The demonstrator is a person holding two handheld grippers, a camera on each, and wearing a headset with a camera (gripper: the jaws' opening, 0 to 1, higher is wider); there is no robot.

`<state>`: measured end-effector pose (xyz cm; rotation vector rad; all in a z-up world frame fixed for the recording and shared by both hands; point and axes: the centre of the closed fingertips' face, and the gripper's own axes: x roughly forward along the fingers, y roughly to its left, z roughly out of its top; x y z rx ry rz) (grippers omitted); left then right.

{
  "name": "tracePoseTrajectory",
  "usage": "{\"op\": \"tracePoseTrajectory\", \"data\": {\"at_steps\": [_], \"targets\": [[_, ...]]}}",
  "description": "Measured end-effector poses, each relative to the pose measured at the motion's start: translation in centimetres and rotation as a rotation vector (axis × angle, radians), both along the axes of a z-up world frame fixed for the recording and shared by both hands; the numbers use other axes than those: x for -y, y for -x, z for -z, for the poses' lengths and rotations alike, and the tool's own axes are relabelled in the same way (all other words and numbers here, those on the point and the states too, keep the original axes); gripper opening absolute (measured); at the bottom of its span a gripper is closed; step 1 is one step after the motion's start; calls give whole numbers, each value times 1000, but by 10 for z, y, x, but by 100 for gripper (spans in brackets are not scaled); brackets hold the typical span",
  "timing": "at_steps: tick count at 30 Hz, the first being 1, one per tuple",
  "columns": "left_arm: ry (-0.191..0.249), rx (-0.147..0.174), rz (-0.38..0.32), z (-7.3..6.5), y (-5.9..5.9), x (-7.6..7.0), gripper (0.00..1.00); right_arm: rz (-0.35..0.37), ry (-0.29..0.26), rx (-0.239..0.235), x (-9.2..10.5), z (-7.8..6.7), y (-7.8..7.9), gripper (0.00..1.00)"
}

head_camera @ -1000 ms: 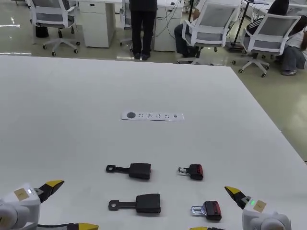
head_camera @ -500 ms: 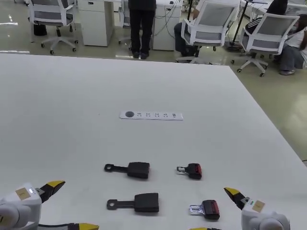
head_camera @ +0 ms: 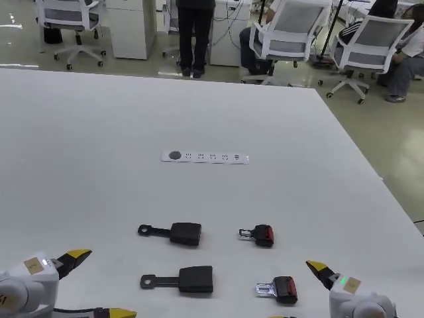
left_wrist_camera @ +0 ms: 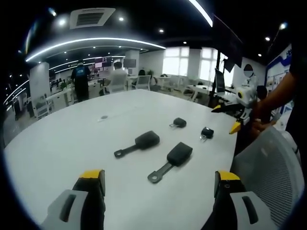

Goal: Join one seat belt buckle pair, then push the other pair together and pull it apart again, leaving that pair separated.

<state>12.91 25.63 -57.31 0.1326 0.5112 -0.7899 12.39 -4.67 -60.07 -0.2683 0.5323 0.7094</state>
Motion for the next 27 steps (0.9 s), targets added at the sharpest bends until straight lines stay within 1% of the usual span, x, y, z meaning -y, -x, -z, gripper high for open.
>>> {"op": "tracePoseTrajectory", "data": {"at_steps": [3,7,10,13,14,16,18,22,27], "targets": [[-2,-5,2,1,1,2,97,-4,0,-4,3,3,-2,95],[-4,-13,5,0,-1,12,96,-12,10,-13,8,5,-4,95],[-9,-19,9,4,-1,14,96,-15,14,-20,10,5,-4,94],[-15,-25,15,5,-4,20,96,-24,17,-29,13,6,-6,94],[-15,-29,18,4,-5,25,95,-26,21,-30,14,7,-6,93],[-10,-31,21,6,-4,27,95,-28,17,-36,16,8,-8,93],[-13,-34,26,8,-6,31,95,-31,23,-40,17,8,-8,93],[-13,-45,33,12,-8,37,95,-43,26,-53,16,9,-6,92],[-14,-51,42,19,-11,42,95,-50,27,-67,21,13,-11,90]]}}
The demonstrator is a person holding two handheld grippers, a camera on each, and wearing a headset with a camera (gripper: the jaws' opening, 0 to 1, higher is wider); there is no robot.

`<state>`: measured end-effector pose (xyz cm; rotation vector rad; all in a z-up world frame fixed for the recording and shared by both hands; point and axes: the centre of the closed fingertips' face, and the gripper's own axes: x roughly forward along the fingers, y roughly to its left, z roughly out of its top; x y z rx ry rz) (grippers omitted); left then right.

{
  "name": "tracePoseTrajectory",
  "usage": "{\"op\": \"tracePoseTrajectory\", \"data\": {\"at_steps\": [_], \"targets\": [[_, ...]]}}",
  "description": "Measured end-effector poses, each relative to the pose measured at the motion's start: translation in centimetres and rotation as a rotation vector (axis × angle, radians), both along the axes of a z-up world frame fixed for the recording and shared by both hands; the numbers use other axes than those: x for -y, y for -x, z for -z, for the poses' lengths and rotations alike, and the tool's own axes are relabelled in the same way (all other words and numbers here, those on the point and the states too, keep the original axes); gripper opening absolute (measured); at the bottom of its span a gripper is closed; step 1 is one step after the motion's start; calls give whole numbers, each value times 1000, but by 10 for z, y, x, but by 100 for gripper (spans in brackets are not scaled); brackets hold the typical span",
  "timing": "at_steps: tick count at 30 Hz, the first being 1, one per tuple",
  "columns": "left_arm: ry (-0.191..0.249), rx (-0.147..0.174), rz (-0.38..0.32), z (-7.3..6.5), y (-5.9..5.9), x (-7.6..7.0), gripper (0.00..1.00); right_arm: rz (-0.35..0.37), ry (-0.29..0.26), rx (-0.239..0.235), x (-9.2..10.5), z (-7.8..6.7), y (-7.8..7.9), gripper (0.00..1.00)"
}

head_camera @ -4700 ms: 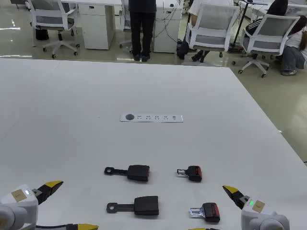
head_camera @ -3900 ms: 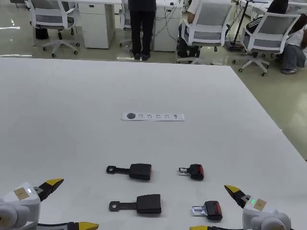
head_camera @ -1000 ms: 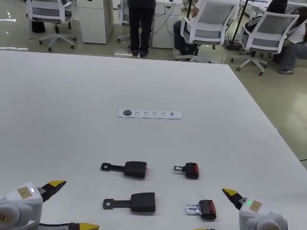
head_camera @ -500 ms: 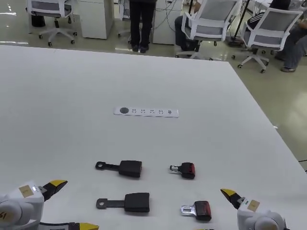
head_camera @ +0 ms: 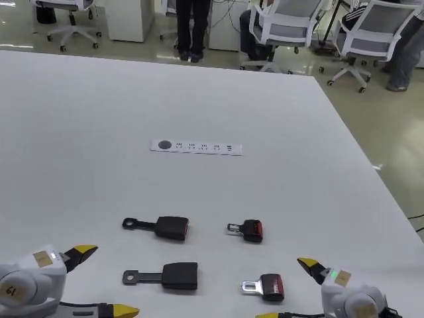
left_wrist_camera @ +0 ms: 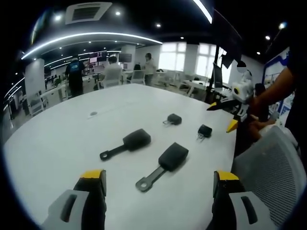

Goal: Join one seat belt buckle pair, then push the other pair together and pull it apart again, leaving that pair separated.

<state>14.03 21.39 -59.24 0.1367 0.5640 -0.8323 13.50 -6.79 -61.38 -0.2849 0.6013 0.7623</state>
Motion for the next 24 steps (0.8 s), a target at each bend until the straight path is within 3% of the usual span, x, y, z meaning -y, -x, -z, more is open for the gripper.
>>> {"op": "tracePoseTrajectory", "data": {"at_steps": [24], "targets": [[-16,-53,81,20,-20,36,90,-69,23,-93,8,24,-6,83]]}}
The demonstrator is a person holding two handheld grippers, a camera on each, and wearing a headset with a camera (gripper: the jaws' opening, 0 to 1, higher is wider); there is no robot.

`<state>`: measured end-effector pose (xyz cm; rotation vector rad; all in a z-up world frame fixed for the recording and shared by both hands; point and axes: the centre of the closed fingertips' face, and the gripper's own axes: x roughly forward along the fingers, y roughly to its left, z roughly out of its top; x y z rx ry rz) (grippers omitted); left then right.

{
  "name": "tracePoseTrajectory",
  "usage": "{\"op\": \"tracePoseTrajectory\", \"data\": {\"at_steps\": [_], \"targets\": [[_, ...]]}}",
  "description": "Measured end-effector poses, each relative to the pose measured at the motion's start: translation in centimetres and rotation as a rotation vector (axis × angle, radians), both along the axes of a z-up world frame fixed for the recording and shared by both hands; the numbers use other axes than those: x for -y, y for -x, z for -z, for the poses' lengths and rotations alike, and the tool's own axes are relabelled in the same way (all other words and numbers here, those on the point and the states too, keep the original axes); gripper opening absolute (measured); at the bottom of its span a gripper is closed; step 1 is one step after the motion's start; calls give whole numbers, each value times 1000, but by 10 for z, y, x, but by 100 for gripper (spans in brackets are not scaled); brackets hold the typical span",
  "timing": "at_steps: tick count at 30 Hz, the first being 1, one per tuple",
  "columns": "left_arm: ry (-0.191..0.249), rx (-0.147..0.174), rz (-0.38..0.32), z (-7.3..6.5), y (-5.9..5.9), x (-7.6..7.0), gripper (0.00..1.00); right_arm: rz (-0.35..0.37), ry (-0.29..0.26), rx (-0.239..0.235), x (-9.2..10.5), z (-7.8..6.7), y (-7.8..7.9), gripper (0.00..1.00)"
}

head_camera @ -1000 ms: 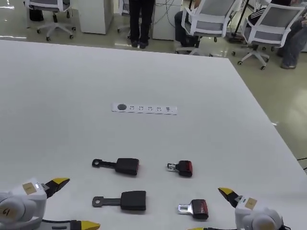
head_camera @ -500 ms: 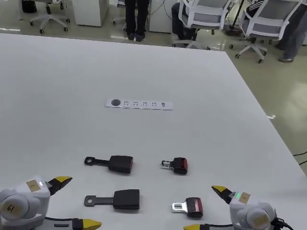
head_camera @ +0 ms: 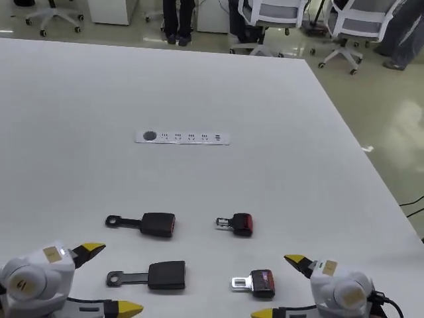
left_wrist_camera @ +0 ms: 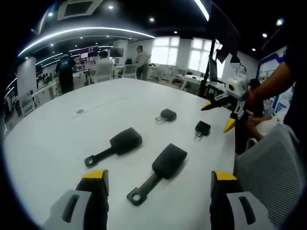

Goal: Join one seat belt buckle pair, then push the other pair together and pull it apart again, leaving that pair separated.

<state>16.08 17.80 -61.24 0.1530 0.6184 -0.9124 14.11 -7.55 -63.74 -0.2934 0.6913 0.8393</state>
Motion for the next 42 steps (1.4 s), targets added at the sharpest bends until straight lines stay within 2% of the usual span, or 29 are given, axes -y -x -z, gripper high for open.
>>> {"op": "tracePoseTrajectory", "data": {"at_steps": [7,14,23,28,33,42], "targets": [[-7,-12,37,4,-3,12,88,-22,14,-25,1,9,-3,82],[-20,-21,73,14,-9,16,86,-40,19,-51,1,18,-8,80],[-50,-30,123,26,-10,26,82,-80,30,-85,-3,29,-9,80],[-76,-43,162,28,-7,37,81,-122,50,-96,-2,36,-9,78],[-82,-45,184,30,-11,43,78,-131,48,-109,1,38,-13,76],[-98,-52,240,44,-11,54,73,-164,58,-136,3,47,-14,71]]}}
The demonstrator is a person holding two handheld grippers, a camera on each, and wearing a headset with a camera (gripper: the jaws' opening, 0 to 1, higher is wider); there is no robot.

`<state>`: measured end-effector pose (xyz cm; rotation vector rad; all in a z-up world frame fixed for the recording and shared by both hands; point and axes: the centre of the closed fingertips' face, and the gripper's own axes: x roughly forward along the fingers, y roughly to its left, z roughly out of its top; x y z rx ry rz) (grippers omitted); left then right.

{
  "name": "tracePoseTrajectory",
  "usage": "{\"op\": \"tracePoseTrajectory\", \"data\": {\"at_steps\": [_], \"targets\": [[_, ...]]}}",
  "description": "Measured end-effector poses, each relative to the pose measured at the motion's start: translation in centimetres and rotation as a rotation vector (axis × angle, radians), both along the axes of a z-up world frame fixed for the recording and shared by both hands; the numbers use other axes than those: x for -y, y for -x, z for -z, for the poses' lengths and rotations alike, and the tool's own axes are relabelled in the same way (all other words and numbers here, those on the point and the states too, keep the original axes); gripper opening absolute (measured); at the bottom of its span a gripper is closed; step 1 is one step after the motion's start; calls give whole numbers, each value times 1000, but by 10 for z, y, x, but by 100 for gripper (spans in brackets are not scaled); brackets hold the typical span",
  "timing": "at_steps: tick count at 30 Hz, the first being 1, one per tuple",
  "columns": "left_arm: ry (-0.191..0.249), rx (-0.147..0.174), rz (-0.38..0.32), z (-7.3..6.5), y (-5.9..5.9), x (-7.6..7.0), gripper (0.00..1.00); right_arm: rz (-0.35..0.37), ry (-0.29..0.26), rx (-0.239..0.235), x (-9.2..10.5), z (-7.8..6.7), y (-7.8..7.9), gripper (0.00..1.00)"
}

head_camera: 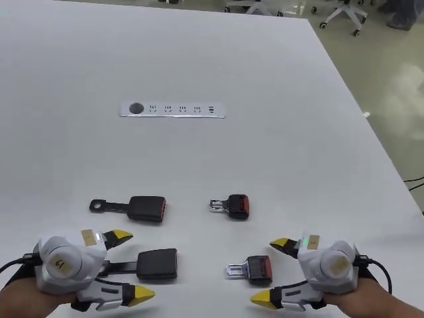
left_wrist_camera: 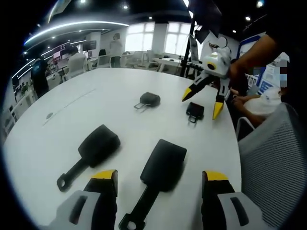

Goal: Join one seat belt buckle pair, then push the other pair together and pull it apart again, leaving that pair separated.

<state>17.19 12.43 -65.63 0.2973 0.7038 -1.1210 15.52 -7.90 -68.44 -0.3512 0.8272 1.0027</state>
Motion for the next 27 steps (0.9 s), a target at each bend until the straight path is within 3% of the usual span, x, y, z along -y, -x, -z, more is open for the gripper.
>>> {"op": "tracePoseTrajectory", "data": {"at_steps": [7,12,18,23,27], "targets": [[-16,-13,34,6,0,7,68,-76,31,-11,-1,7,4,65],[-38,-9,80,13,1,11,66,-101,15,-7,-4,7,3,63],[-68,-5,139,23,1,15,62,-149,18,-11,-5,5,4,52],[-85,19,170,28,-4,14,58,-192,25,-6,-10,1,5,45],[-128,62,227,31,-6,9,52,-232,42,14,-14,0,5,40]]}}
